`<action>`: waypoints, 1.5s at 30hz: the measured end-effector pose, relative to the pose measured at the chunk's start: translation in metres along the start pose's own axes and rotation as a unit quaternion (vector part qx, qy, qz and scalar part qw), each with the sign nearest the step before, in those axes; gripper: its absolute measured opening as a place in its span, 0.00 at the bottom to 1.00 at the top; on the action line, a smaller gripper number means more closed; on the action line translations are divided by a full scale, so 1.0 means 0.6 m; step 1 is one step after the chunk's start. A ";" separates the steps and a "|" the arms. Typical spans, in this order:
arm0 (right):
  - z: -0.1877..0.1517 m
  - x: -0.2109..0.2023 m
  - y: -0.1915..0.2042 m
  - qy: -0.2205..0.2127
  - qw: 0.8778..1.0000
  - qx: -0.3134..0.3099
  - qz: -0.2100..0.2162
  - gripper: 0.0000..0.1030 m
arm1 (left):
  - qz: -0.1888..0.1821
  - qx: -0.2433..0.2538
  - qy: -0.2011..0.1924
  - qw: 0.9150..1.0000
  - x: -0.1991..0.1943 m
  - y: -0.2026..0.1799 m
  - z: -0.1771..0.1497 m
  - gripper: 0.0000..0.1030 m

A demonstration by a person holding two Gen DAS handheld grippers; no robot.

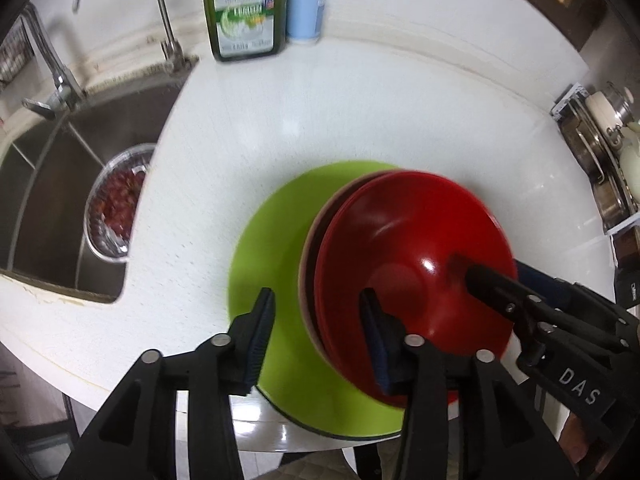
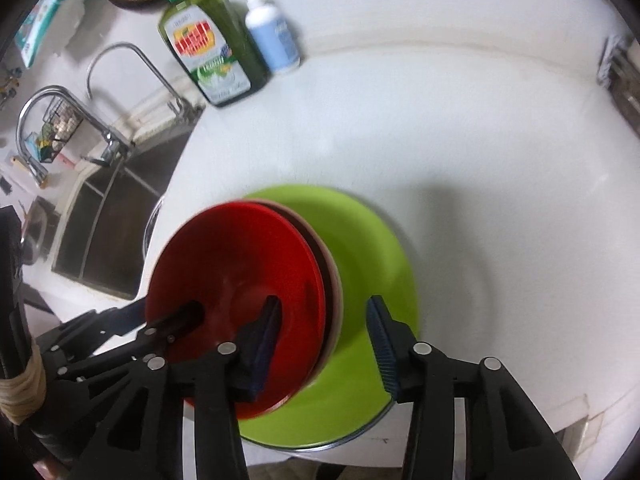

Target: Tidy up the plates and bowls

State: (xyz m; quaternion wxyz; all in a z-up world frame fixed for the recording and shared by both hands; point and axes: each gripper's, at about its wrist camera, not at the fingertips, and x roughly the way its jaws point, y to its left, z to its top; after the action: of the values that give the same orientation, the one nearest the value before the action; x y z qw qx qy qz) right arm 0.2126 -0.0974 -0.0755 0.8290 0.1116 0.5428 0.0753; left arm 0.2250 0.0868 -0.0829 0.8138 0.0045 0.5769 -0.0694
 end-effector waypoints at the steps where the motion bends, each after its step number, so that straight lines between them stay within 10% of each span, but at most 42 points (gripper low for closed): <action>1: -0.005 -0.011 0.001 -0.013 1.000 -0.002 -0.003 0.51 | 0.004 0.005 -0.013 1.000 -0.012 -0.001 -0.004 0.50; 10: -0.065 -0.103 0.012 -0.127 0.991 -0.001 -0.043 0.78 | 0.025 0.018 -0.129 0.991 -0.106 0.008 -0.051 0.74; 28: -0.214 -0.232 0.024 -0.237 0.969 -0.043 -0.048 0.88 | 0.066 0.018 -0.285 0.956 -0.245 -0.020 -0.213 0.92; 45: -0.388 -0.355 0.050 -0.296 0.952 -0.070 -0.035 0.88 | 0.084 0.006 -0.326 0.942 -0.355 -0.042 -0.401 1.00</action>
State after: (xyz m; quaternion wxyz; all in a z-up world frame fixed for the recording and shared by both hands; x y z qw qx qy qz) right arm -0.0861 -0.0970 0.0306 0.9602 0.0515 0.2705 0.0475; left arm -0.0732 0.1058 0.0384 0.9603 0.0352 0.2769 -0.0017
